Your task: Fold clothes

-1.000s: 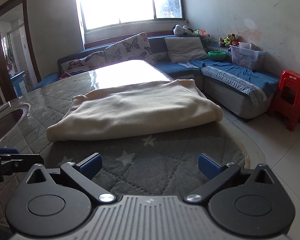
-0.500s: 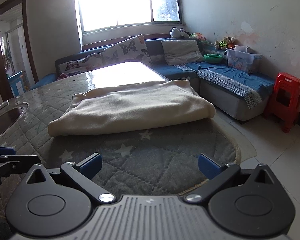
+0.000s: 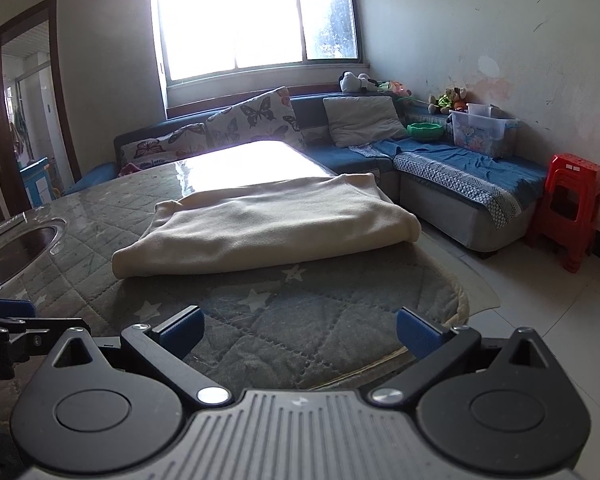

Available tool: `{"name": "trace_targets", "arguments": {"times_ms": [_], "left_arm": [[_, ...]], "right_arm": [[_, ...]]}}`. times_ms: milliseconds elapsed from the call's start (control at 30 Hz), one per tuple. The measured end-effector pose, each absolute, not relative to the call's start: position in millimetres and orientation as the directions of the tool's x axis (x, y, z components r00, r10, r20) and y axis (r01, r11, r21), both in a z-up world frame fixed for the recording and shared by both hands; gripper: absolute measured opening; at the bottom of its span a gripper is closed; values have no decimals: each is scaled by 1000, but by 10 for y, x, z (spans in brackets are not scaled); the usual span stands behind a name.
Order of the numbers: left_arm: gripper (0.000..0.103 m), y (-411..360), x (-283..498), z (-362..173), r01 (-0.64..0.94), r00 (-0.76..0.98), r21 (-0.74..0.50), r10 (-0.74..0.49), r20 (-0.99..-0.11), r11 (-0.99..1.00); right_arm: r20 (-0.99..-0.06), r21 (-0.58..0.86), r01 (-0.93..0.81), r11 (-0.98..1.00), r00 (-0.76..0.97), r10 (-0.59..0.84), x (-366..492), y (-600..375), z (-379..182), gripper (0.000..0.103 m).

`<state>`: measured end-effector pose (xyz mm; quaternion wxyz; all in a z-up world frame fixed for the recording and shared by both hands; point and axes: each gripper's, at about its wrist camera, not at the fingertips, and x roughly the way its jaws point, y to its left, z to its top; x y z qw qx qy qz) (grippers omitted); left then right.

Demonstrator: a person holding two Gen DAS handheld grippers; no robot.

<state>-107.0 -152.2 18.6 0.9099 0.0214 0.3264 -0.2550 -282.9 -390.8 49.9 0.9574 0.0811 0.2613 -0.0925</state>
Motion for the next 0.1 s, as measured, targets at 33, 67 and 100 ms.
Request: {"name": "trace_targets", "arguments": {"times_ms": [33, 67, 100], "left_arm": [[103, -1523, -1081, 192, 479, 659, -125, -450, -603, 869], [103, -1524, -1089, 198, 480, 661, -123, -450, -601, 869], [103, -1525, -1097, 202, 481, 663, -120, -450, -599, 869]], "right_arm": [[-510, 108, 221, 969, 849, -137, -2844, -3910, 511, 103], [-507, 109, 222, 969, 851, -138, -2853, -3911, 519, 103], [-504, 109, 222, 969, 852, -139, -2861, -3911, 527, 103]]}}
